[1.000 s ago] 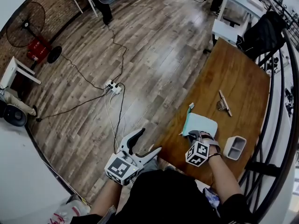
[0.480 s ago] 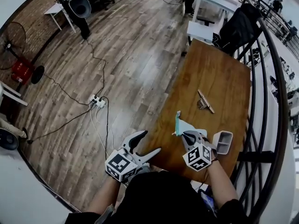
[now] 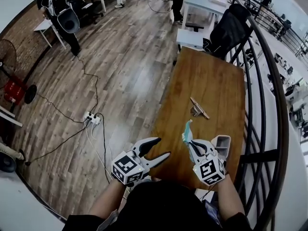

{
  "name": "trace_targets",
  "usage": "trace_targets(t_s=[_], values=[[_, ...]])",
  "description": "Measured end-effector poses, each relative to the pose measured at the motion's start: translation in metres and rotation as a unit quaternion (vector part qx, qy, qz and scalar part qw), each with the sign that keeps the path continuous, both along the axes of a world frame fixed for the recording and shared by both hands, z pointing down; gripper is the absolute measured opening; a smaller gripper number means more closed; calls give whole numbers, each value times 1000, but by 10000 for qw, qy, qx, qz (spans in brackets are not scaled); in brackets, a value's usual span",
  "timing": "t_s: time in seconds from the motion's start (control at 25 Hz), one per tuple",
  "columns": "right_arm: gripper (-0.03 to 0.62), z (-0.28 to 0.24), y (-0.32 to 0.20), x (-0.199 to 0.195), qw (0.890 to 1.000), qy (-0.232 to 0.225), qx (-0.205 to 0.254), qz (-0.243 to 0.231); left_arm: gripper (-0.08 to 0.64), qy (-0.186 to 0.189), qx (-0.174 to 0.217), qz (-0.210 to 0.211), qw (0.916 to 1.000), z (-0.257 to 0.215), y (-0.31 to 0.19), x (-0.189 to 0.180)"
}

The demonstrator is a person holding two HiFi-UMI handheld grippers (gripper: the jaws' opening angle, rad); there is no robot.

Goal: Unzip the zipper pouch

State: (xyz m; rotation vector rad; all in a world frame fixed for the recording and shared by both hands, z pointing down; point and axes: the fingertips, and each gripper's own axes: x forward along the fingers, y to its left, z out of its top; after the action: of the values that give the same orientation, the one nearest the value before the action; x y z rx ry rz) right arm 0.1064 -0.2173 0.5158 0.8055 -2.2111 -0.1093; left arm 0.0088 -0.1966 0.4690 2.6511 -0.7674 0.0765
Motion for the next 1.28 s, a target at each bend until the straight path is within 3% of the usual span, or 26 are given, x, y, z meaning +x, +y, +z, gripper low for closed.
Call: trace_targets(t_s=[0.24, 0.52, 0.8, 0.92, 1.12, 1.28], values=[[2, -21, 22, -5, 9986, -107, 331, -394, 238, 173, -148, 813, 9964, 0, 4, 22], [2, -47, 44, -14, 9938, -194, 555, -938, 221, 325, -100, 1832, 9825, -8, 18, 42], [2, -52, 48, -14, 9927, -28, 661, -1007, 219, 915, -536, 2149, 9708, -17, 2, 44], [2, -52, 50, -15, 9925, -13, 636, -1042, 185, 1054, -639, 2308, 9652, -18, 3, 47], [2, -50, 50, -20, 9913, 51, 614, -1162, 158, 1197, -796, 2307, 9624, -17, 0, 50], [2, -46, 47, -19, 9905, 126, 625, -1214, 158, 1122, -854, 2194, 9654, -12, -5, 51]])
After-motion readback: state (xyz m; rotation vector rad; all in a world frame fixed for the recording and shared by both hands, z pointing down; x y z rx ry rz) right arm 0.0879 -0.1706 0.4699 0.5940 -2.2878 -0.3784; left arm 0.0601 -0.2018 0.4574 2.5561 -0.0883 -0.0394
